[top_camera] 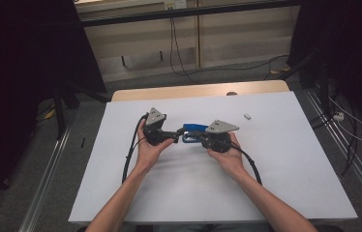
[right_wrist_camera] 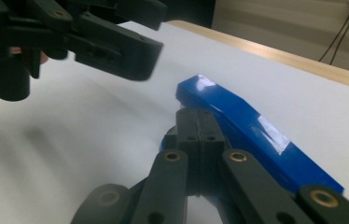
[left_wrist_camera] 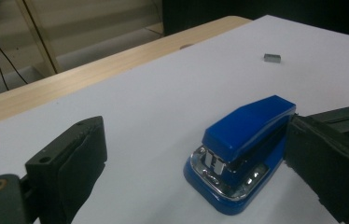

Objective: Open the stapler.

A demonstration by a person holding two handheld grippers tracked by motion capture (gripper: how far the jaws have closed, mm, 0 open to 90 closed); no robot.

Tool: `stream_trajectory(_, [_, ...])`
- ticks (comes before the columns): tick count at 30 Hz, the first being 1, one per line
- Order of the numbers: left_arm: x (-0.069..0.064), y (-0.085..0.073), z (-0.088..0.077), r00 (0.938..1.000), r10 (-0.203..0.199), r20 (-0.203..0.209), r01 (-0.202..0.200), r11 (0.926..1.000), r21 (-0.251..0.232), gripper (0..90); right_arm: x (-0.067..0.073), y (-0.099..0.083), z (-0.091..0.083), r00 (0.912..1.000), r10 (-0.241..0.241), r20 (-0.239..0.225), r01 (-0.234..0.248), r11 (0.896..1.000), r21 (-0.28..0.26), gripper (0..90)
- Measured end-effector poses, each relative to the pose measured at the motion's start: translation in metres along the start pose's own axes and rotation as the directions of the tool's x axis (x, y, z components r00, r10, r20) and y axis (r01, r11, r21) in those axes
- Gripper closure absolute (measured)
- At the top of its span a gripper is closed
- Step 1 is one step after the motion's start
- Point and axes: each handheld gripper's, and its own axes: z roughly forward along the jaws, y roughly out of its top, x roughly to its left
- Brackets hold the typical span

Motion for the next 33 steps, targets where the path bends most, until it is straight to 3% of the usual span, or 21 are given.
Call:
stream_trajectory(6, [-0.005,-0.003,0.001,0.9989,-0.002,0.046,0.002,1.0000,0.006,14.4,0.002,-0.001,0.002,0.9999,-0.017,-0.005,0.017,1.000,0.014,90.0])
stream_trajectory(15, [-0.006,-0.005,0.001,0.9985,0.006,0.054,-0.008,0.9996,0.025,36.4,-0.003,-0.001,-0.001,0.9999,-0.008,0.008,0.008,1.000,0.015,90.0])
stream_trajectory(20, [-0.006,-0.007,0.002,0.9972,0.002,0.074,-0.004,0.9992,0.039,53.9,-0.005,0.002,-0.003,0.9998,-0.006,0.017,0.005,1.000,0.010,90.0])
stream_trajectory(23, [-0.004,-0.009,0.003,0.9925,-0.050,0.112,0.045,0.9978,0.049,70.4,-0.006,0.001,-0.003,0.9998,0.004,0.020,-0.005,1.000,0.019,90.0])
stream_trajectory(25, [-0.003,-0.009,0.002,0.9948,-0.041,0.093,0.035,0.9974,0.063,71.9,-0.006,0.001,-0.003,0.9998,0.009,0.020,-0.009,1.000,0.029,90.0])
stream_trajectory(29, [0.001,-0.012,0.001,0.9949,-0.060,0.081,0.054,0.9957,0.075,88.1,-0.005,0.001,-0.003,0.9998,0.006,0.021,-0.007,0.999,0.040,90.0])
stream_trajectory(33, [0.004,-0.016,0.004,0.9932,-0.086,0.078,0.077,0.9902,0.116,90.0,-0.006,0.000,0.001,0.9996,0.009,0.028,-0.011,0.999,0.051,90.0])
